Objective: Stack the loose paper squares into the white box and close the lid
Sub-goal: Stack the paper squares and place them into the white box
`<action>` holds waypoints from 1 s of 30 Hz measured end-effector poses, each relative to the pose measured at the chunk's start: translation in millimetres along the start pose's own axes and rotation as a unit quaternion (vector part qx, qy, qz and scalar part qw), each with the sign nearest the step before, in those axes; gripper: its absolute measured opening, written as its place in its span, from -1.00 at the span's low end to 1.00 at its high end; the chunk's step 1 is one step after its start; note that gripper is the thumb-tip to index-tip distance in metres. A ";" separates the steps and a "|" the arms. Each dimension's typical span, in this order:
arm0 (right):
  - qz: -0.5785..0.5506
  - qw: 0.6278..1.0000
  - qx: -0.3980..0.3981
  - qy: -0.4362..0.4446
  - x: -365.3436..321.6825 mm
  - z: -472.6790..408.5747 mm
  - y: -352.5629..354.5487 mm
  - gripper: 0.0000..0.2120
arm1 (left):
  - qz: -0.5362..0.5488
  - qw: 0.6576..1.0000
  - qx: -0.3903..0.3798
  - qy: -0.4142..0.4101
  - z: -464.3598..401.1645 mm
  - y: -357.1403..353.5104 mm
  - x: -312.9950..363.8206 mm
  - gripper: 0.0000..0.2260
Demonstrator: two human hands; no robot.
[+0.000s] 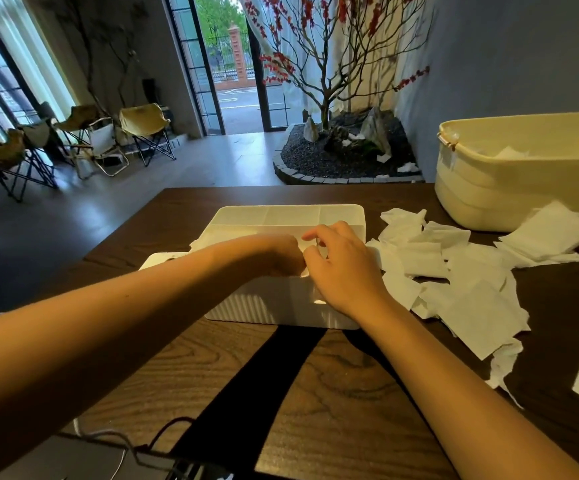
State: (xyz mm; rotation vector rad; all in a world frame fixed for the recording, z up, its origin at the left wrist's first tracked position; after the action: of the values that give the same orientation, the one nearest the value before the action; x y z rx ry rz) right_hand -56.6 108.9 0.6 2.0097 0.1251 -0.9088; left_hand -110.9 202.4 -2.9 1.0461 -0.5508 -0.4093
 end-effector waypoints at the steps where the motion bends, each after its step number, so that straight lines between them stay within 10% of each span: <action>1: -0.002 1.000 0.001 0.000 0.2 0.1 0.2 -0.72 | -0.042 0.999 0.011 -0.013 1.2 5.1 3.3 -0.87; 6: -0.047 0.999 0.022 -0.013 5.0 -1.7 2.1 -0.71 | -0.162 0.979 0.100 -0.079 10.0 33.7 11.4 -0.86; 13: -0.122 0.992 0.005 -0.042 13.9 -2.4 6.9 -0.54 | -0.142 0.987 -0.034 -0.066 -3.7 0.4 12.7 -0.76; 30: -0.170 0.984 0.013 -0.052 19.4 -4.6 7.0 -0.63 | -0.108 0.992 0.026 -0.066 -32.2 -17.2 22.0 -0.77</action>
State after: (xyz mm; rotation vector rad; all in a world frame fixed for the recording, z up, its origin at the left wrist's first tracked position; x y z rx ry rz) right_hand -37.2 103.5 -5.5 1.9934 0.4093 -1.2314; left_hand -75.0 204.8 -25.7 1.1390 -0.5707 -0.6622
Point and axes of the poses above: each hand's wrist, its own z-axis away from the middle knuckle, its own y-axis out of the back of the hand, x = y × z, the point moved 7 cm from there along -z, towards the middle knuckle, and after that the axes turned 2 degrees about y, right-handed, at the moved point
